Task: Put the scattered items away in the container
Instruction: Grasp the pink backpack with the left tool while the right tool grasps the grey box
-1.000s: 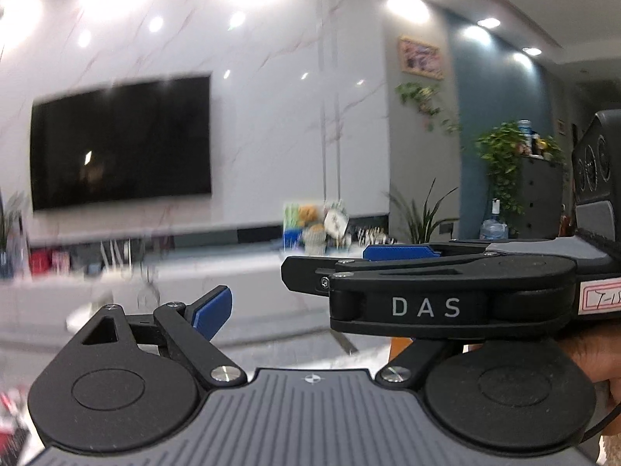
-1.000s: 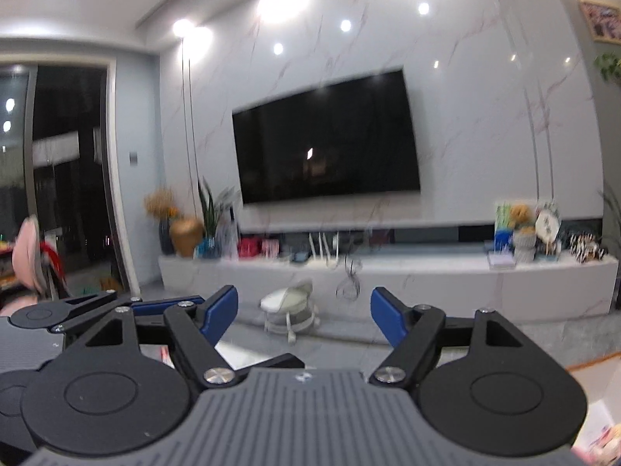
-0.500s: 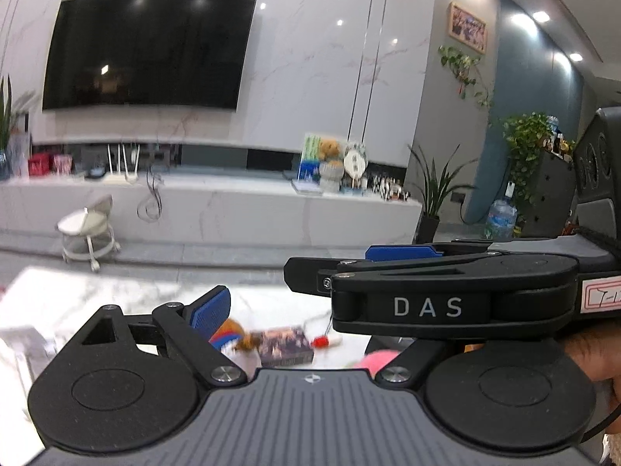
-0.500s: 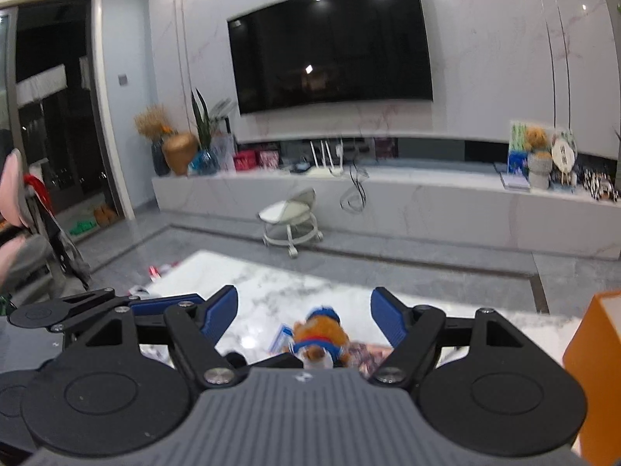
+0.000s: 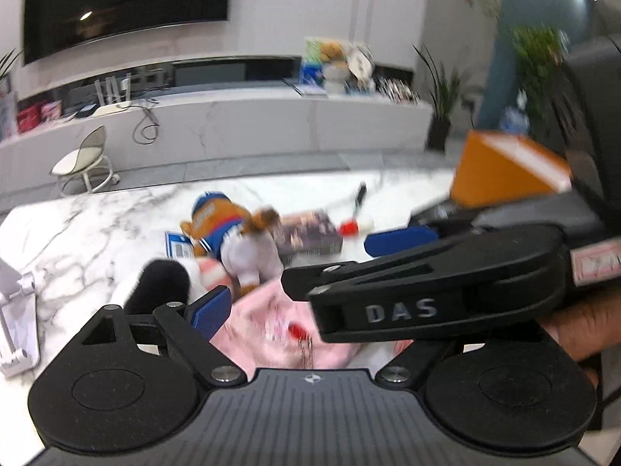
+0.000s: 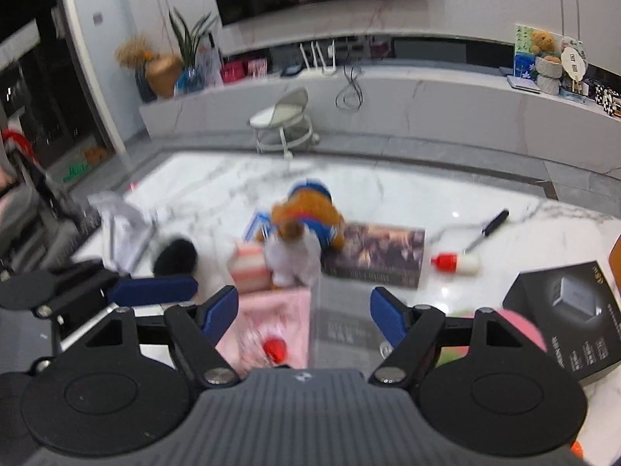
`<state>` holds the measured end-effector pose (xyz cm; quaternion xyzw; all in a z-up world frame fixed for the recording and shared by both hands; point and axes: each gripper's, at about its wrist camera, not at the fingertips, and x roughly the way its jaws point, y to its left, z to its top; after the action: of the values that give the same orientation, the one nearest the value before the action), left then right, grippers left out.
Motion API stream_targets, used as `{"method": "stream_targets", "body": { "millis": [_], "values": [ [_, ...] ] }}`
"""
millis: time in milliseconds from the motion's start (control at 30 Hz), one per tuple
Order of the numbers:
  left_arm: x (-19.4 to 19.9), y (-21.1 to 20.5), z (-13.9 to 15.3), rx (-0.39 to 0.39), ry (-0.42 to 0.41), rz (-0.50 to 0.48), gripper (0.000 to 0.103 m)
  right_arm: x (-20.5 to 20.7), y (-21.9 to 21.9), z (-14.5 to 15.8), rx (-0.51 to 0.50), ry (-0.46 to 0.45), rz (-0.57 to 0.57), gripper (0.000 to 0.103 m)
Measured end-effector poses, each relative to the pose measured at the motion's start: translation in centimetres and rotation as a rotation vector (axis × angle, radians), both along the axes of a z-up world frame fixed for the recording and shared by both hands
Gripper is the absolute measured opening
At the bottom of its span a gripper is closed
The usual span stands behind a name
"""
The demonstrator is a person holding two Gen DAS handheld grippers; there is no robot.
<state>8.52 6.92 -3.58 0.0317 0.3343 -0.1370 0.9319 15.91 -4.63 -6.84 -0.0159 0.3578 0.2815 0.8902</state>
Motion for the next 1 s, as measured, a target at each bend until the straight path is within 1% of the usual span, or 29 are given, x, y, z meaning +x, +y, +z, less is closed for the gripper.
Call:
{"method": "stream_targets", "body": {
  "millis": [133, 267, 400, 600, 700, 800, 833, 933, 1000],
  "values": [
    [-0.4, 0.1, -1.3, 0.014, 0.035, -0.017, 0.103, 0.3, -0.1, -2.0, -0.042, 0.03, 0.002, 0.077],
    [-0.2, 0.8, -2.1, 0.018, 0.066, -0.012, 0.103, 0.7, -0.5, -3.0, -0.063, 0.05, -0.011, 0.076],
    [0.6, 1.6, -3.1, 0.027, 0.101, -0.005, 0.103, 1.1, -0.6, -3.6, -0.076, 0.048, -0.018, 0.078],
    [0.9, 1.7, -3.9, 0.049, 0.092, -0.045, 0.103, 1.5, -0.5, -4.3, -0.087, 0.043, -0.016, 0.08],
    [1.0, 1.2, -4.5, 0.103, 0.095, -0.09, 0.103, 1.7, -0.4, -4.3, -0.086, 0.048, -0.009, 0.08],
    [0.7, 0.0, -5.5, 0.211, 0.077, -0.152, 0.103, 1.9, -0.3, -4.2, -0.092, 0.058, 0.003, 0.08],
    [0.5, -0.3, -5.7, 0.234, 0.061, -0.16, 0.103, 2.0, -0.3, -4.2, -0.094, 0.061, 0.007, 0.08],
    [1.0, -0.3, -5.8, 0.21, 0.068, -0.154, 0.103, 1.9, -0.4, -4.1, -0.094, 0.065, 0.012, 0.079],
    [1.4, -0.1, -5.7, 0.189, 0.071, -0.156, 0.103, 1.9, -0.5, -4.0, -0.09, 0.071, 0.016, 0.076]
  ]
}}
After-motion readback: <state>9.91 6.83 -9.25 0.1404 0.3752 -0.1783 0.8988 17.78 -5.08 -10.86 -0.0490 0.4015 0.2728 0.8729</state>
